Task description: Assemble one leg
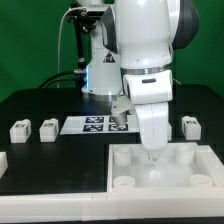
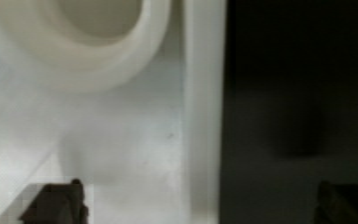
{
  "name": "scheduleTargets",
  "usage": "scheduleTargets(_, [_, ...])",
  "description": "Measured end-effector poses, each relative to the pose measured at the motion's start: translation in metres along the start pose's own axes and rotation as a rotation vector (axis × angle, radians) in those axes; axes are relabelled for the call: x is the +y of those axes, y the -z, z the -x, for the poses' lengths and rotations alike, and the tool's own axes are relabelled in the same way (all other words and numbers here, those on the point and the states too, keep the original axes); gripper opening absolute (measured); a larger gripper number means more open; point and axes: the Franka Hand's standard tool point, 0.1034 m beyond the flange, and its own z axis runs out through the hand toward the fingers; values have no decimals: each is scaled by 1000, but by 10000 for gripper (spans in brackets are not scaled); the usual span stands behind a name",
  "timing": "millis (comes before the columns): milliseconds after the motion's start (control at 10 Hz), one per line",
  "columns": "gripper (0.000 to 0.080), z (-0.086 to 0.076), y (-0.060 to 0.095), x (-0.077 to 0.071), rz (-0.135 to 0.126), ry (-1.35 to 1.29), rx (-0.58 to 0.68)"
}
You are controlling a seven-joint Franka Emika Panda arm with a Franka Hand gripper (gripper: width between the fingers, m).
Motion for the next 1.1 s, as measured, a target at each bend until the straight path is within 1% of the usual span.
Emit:
scheduleTargets(100, [649,0,11,-2,14,-15,-5])
scheduleTargets(200, [649,-2,27,-5,28,-53,-12])
scheduleTargets(300, [649,-8,43,-9,38,-117,-21])
scheduleTargets(400, [649,-20,60,-15,52,-166,-27])
scheduleTargets(500, [649,-31,71,-25,50,-252,-37])
scheduleTargets(600, [649,-44,76,-33,58,-411,-34])
scheduleTargets(700, [649,-60,81,-39,72,-554,-24])
scheduleTargets(800, [649,-66,80,-44,84,-637,-10])
scheduleTargets(900, [649,-63,78,-43,82,-687,-9])
scheduleTargets(1100, [649,-65,78,-43,81,-871,1])
